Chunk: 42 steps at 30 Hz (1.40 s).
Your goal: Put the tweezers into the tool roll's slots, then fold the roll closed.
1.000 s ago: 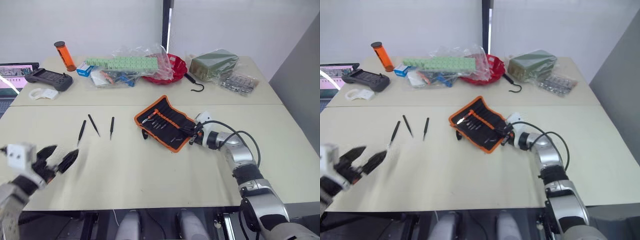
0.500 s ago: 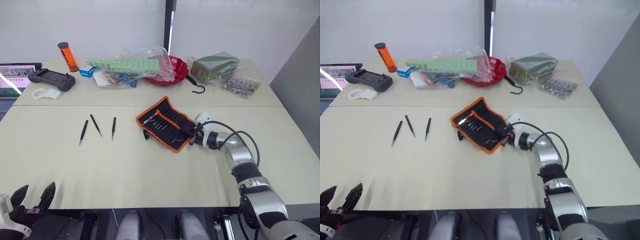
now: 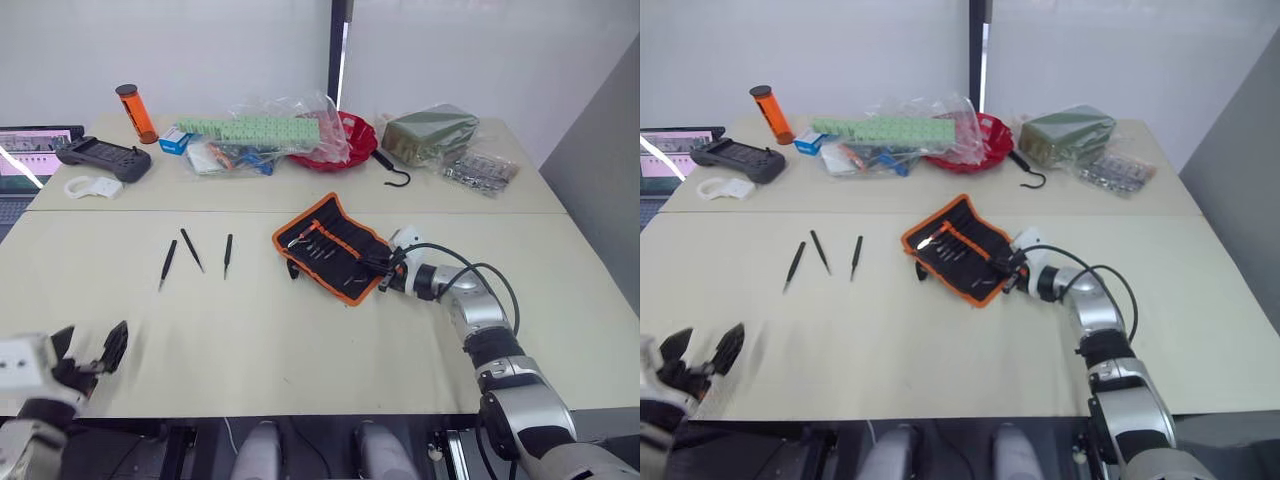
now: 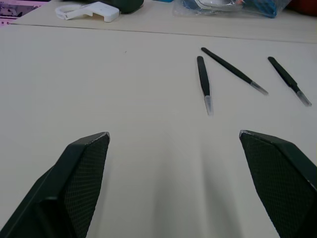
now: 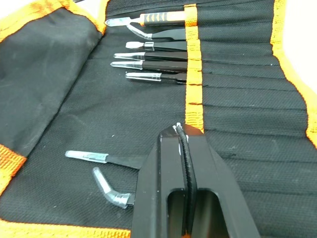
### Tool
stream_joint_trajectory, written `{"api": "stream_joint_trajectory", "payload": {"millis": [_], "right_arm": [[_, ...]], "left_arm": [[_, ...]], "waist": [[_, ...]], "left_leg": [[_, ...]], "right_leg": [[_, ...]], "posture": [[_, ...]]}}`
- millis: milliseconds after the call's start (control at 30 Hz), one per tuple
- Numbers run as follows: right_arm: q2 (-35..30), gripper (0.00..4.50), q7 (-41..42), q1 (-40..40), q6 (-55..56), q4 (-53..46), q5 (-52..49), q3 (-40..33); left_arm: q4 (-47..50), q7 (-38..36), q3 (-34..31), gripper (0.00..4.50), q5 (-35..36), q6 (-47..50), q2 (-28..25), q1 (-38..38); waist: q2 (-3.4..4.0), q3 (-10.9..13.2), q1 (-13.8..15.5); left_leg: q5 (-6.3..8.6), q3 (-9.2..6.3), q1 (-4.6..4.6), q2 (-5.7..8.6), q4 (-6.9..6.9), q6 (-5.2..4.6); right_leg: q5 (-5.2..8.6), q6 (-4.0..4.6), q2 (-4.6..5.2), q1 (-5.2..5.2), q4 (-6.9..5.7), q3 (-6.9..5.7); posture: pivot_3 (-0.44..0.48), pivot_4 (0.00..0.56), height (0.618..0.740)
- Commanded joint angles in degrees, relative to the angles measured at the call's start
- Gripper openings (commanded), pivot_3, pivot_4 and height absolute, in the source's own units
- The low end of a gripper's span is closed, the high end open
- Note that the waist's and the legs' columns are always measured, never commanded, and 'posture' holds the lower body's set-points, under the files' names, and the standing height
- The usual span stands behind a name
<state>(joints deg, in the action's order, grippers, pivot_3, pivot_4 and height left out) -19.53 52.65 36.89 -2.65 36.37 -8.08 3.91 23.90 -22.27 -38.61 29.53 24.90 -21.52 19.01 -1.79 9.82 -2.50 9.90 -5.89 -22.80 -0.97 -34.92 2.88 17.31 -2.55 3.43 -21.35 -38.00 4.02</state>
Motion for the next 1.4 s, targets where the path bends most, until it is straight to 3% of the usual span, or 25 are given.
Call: {"api": "stream_joint_trajectory", "payload": {"millis": [33,300,567,700,1033,1400], "right_arm": [[-0.6,0.00,-0.2,-1.8,-2.1,-3.0,-0.1,-0.1],[-1.3,0.00,-1.5,-3.9,-4.8,-7.6,-0.4,-0.8],[-1.4,0.00,-2.8,-4.7,-6.8,-10.6,-0.8,-1.2],[-1.3,0.00,-3.3,-4.9,-7.3,-11.5,-0.9,-1.3],[-1.0,0.00,-3.8,-5.5,-8.1,-12.9,-1.0,-1.1],[-1.7,0.00,-3.6,-3.5,-8.0,-14.5,-2.6,-2.6]], "left_arm": [[-0.2,4.5,2.7,4.46,0.3,6.0,-2.9,-5.6],[-9.5,11.9,10.6,4.46,-6.4,10.6,-5.2,-19.8],[-18.8,11.8,16.5,4.46,-8.9,8.8,-3.2,-28.4],[-20.4,11.6,17.6,3.34,-9.7,8.2,-2.4,-29.2],[-23.4,12.0,18.2,0.03,-11.4,5.2,-1.2,-29.6],[-19.1,11.0,14.6,0.03,-10.6,2.5,-2.6,-27.9]], "waist": [[0.00,0.0,0.0],[0.01,0.0,0.1],[0.01,0.0,0.1],[0.01,0.0,0.1],[0.02,0.0,0.4],[0.03,0.0,0.2]], "left_leg": [[0.00,0.00,0.00,0.00,0.00,0.00],[0.00,-0.08,-0.01,0.04,0.01,0.00],[0.00,-0.08,-0.06,0.06,0.00,0.00],[0.00,-0.09,-0.06,0.06,0.02,0.00],[0.00,-0.10,-0.07,0.09,0.00,0.00],[0.00,-0.10,-0.10,0.08,0.02,0.00]], "right_leg": [[0.00,0.00,0.00,-0.01,-0.02,0.00],[-0.01,-0.02,0.00,-0.01,-0.02,-0.04],[-0.01,-0.04,0.02,-0.03,0.00,-0.03],[-0.01,-0.04,0.02,-0.04,-0.01,-0.03],[-0.02,-0.06,0.04,-0.02,0.00,-0.03],[-0.02,-0.06,0.04,-0.07,0.01,-0.03]], "posture": [[0.000,0.150,0.740],[0.000,0.150,0.740],[0.000,0.150,0.740],[0.000,0.150,0.740],[0.000,0.150,0.740],[0.000,0.150,0.740]]}}
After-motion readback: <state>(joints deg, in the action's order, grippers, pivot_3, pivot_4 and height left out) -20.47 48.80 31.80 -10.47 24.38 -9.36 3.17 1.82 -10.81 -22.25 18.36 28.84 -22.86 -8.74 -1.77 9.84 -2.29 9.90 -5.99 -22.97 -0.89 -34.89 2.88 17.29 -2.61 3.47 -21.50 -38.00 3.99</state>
